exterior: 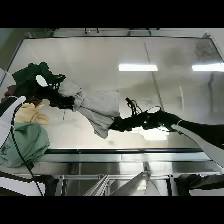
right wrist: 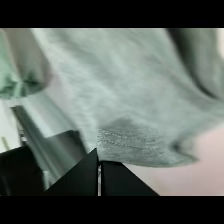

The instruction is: Fold the shirts.

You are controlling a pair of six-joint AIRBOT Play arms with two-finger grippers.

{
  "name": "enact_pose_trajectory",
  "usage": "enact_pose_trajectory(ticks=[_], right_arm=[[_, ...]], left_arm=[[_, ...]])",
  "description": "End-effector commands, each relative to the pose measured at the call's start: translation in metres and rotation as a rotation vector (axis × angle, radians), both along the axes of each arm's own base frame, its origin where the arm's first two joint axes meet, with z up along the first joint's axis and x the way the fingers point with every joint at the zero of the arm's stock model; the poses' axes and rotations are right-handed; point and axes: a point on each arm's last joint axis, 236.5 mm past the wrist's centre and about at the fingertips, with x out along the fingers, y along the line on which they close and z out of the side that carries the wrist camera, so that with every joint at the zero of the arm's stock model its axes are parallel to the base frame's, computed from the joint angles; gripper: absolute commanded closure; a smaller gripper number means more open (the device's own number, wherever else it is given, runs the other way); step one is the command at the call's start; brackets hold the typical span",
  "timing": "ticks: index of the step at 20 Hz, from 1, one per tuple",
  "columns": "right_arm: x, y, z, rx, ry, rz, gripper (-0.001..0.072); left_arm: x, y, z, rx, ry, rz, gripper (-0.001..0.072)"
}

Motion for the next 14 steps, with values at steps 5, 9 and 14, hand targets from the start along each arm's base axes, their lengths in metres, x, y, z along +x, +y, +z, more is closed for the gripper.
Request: enact_pose_trajectory(ticks=[5,9,14], right_arm=[[0.048,-0.103,0.193,0.192,-0.424,-0.114,0.0699],[0.031,-0.18,0.364,0.219,-0.918,-0.34,0.0699],[-0.04,-0.215,0.469,0.029,-1.366,-0.499,0.0699]], left_arm=[[-0.019,-0.058,0.2,-0.507,-0.136,-0.138,0.0694],[-0.061,-0.093,0.384,-0.804,-0.524,-0.297,0.0686],[-0.117,-0.09,0.457,-0.654,-0.809,-0.378,0.0684]])
